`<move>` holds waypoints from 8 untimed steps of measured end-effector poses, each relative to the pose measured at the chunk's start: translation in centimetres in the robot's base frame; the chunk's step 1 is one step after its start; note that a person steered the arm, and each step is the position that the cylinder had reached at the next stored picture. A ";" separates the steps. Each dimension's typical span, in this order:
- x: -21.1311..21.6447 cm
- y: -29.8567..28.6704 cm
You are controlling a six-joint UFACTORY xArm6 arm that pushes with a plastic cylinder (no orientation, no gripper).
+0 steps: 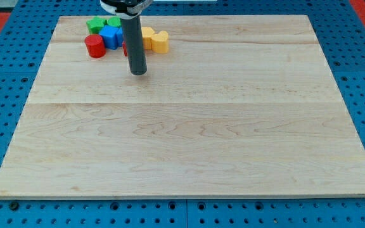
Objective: Separate green blocks from blue blocks
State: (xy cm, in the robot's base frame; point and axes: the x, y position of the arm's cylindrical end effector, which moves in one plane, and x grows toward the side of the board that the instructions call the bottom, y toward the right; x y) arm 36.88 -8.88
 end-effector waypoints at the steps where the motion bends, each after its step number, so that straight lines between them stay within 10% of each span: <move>1: 2.7 -2.2; 5: -2.6 -19.1; 8: -13.4 -13.6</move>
State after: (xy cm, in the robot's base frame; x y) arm 23.51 -22.50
